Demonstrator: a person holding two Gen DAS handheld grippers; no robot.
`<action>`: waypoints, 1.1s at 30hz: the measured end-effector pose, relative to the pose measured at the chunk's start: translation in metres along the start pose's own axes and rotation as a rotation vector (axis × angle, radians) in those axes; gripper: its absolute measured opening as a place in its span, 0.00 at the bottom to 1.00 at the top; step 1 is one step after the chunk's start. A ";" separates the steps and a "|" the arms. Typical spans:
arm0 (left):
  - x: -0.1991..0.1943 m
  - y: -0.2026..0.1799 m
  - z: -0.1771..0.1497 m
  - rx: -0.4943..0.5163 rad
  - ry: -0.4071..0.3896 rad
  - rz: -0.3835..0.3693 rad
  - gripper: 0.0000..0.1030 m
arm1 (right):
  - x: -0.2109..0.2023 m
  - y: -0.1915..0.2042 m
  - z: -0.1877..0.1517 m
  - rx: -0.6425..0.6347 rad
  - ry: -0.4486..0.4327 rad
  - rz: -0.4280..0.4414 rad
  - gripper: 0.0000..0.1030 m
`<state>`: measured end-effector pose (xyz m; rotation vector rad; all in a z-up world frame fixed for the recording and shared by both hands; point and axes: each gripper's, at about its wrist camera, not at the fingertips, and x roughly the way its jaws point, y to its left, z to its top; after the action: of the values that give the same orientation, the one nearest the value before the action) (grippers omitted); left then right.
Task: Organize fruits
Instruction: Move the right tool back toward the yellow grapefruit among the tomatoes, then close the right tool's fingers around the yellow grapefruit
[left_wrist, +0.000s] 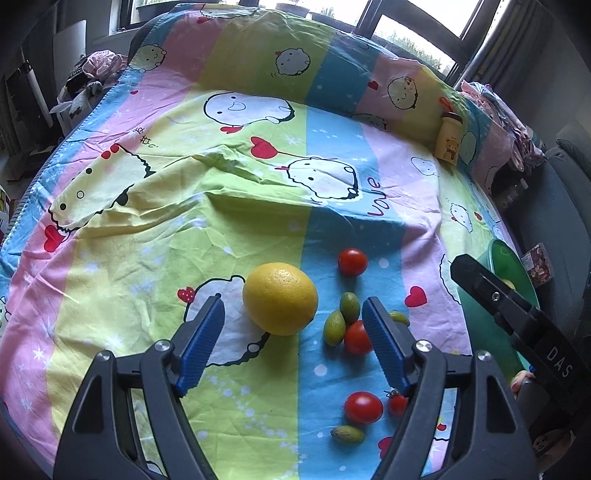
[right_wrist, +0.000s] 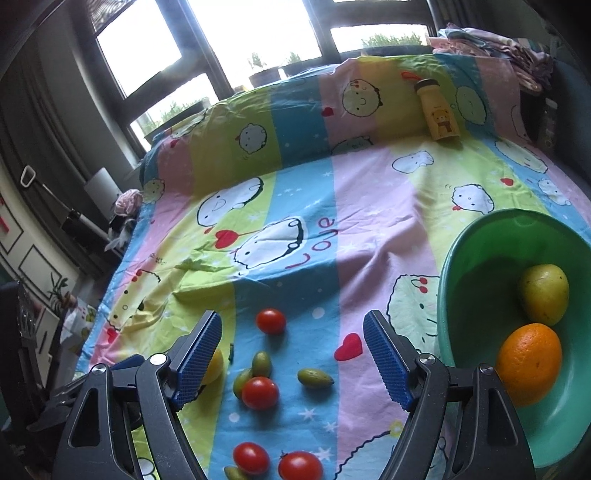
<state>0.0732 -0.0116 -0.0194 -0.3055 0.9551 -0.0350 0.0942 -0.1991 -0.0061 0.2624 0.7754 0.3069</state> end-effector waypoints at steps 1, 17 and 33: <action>0.000 0.000 0.000 0.002 0.001 0.003 0.75 | 0.000 0.000 0.000 0.000 0.005 0.001 0.77; 0.010 0.001 0.000 -0.006 0.036 -0.002 0.74 | 0.002 -0.013 0.002 0.078 0.064 0.069 0.77; 0.026 0.015 0.005 -0.062 0.081 -0.002 0.74 | 0.047 0.022 0.017 0.098 0.269 0.328 0.77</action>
<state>0.0907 -0.0007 -0.0415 -0.3645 1.0378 -0.0200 0.1343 -0.1634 -0.0166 0.4490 1.0155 0.6240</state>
